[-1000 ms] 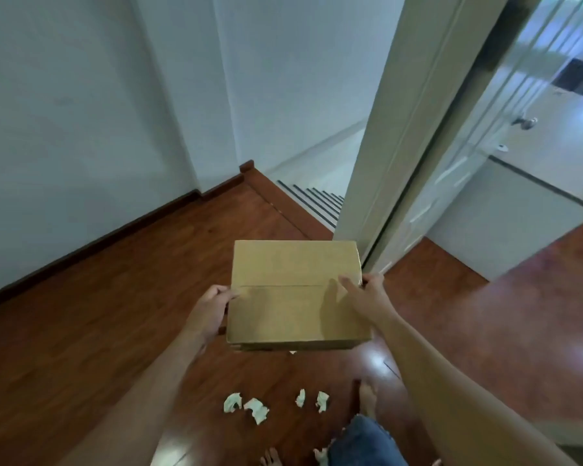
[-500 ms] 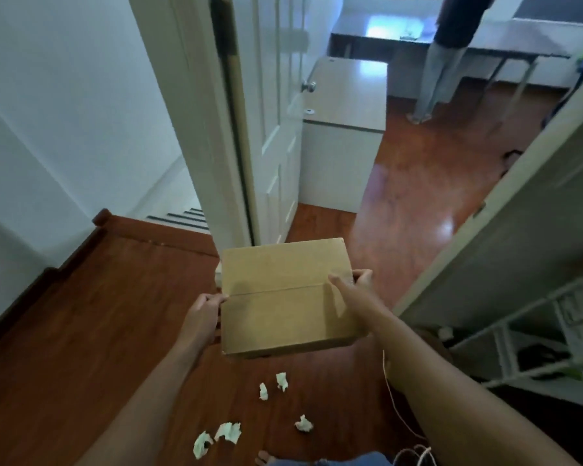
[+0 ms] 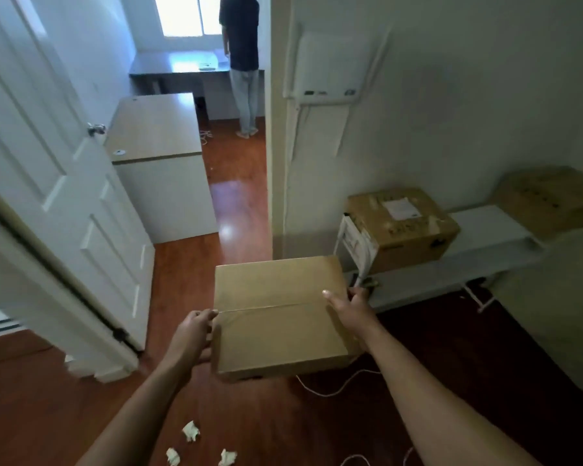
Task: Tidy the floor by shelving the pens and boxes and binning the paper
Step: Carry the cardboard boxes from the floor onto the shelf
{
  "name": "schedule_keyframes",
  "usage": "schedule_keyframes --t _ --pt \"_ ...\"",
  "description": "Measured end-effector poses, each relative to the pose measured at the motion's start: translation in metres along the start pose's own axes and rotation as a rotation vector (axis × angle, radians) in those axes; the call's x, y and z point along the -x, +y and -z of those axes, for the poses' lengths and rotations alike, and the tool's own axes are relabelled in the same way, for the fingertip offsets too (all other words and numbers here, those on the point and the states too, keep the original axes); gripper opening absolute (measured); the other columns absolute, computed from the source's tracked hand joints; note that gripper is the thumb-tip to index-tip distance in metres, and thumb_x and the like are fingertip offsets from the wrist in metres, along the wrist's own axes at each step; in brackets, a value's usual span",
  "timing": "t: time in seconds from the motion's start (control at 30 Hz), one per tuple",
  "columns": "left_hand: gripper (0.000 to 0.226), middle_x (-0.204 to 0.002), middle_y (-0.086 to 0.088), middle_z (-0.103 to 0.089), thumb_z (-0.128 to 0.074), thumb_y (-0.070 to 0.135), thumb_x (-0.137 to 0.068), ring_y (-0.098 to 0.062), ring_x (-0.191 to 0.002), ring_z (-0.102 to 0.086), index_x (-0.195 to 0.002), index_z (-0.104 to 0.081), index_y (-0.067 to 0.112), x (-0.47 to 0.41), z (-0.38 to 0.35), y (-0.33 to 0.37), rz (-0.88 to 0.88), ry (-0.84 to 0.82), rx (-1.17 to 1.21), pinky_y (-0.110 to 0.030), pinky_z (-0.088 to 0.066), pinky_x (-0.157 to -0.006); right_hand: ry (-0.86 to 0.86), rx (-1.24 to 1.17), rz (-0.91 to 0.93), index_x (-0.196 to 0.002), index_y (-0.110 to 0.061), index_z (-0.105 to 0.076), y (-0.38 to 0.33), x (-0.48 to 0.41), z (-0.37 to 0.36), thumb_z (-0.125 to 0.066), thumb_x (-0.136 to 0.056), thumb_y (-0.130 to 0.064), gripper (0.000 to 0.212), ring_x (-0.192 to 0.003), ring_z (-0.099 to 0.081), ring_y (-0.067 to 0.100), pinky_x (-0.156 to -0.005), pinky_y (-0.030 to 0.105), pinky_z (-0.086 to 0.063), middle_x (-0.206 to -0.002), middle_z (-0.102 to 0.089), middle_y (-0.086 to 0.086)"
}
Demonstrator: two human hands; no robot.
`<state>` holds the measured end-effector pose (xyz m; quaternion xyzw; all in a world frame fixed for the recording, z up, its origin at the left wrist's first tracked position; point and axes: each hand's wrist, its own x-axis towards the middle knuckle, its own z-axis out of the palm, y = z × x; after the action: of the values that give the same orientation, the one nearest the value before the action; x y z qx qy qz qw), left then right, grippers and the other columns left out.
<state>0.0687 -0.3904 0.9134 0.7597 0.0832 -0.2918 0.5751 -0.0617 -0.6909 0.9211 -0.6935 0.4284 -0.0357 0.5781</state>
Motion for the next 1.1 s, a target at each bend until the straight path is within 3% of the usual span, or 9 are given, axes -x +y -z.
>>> schedule_keyframes --t 0.23,0.33,0.4,0.5,0.83,1.0,1.1 --pt "0.034 -0.117 -0.018 -0.072 -0.051 0.038 -0.105 -0.033 -0.095 -0.071 -0.120 -0.068 0.013 0.014 -0.141 0.036 -0.049 -0.246 -0.114 -0.042 -0.060 -0.072 0.199 -0.098 -0.092 -0.136 -0.018 -0.039 0.053 0.003 0.145 -0.074 -0.093 -0.051 0.065 -0.095 -0.056 0.010 -0.081 0.036 -0.047 -0.110 -0.052 -0.009" --pt "0.033 -0.115 -0.019 -0.073 -0.053 0.035 -0.104 -0.034 -0.095 -0.073 -0.118 -0.070 0.011 0.016 -0.189 0.045 -0.033 -0.353 -0.152 -0.052 -0.063 -0.086 0.280 -0.104 -0.151 -0.129 -0.020 -0.034 0.070 0.009 0.189 -0.071 -0.095 -0.052 0.059 -0.092 -0.054 0.013 -0.083 0.038 -0.046 -0.112 -0.051 -0.003" --pt "0.034 -0.113 -0.019 -0.074 -0.052 0.036 -0.105 -0.034 -0.095 -0.073 -0.116 -0.071 0.011 0.016 -0.219 0.049 -0.024 -0.427 -0.183 -0.049 -0.062 -0.084 0.340 -0.087 -0.189 -0.130 -0.019 -0.036 0.083 0.009 0.214 -0.069 -0.096 -0.053 0.058 -0.094 -0.055 0.019 -0.086 0.041 -0.045 -0.116 -0.051 0.002" --pt "0.038 -0.113 -0.014 -0.075 -0.055 0.044 -0.102 -0.032 -0.099 -0.075 -0.120 -0.070 0.014 0.009 -0.259 0.057 -0.016 -0.516 -0.221 -0.041 -0.061 -0.072 0.442 -0.073 -0.225 -0.134 -0.017 -0.040 0.097 0.009 0.245 -0.068 -0.096 -0.051 0.058 -0.100 -0.055 0.026 -0.085 0.040 -0.044 -0.122 -0.052 0.007" --pt "0.035 -0.121 -0.011 -0.075 -0.065 0.038 -0.101 -0.030 -0.107 -0.074 -0.123 -0.071 0.013 -0.018 -0.396 0.115 0.010 -0.808 -0.370 -0.038 -0.058 -0.073 0.734 -0.255 -0.339 -0.156 -0.018 -0.028 0.135 0.021 0.325 -0.067 -0.094 -0.055 0.082 -0.109 -0.054 0.028 -0.095 0.043 -0.048 -0.143 -0.051 0.010" --pt "0.033 -0.126 -0.012 -0.073 -0.066 0.039 -0.102 -0.033 -0.113 -0.073 -0.122 -0.073 0.014 -0.021 -0.447 0.141 -0.052 -0.915 -0.422 -0.046 -0.063 -0.087 0.844 -0.326 -0.363 -0.149 -0.013 -0.042 0.143 0.017 0.355 -0.073 -0.075 -0.077 0.103 -0.108 -0.062 0.026 -0.094 0.044 -0.054 -0.132 -0.058 0.003" --pt "0.026 -0.127 -0.007 -0.073 -0.063 0.039 -0.106 -0.031 -0.116 -0.072 -0.123 -0.072 0.021 -0.019 -0.474 0.159 -0.115 -0.970 -0.447 -0.049 -0.061 -0.096 0.876 -0.320 -0.354 -0.148 -0.009 -0.045 0.144 0.004 0.375 -0.071 -0.083 -0.068 0.091 -0.109 -0.058 0.024 -0.093 0.040 -0.050 -0.132 -0.053 0.001"
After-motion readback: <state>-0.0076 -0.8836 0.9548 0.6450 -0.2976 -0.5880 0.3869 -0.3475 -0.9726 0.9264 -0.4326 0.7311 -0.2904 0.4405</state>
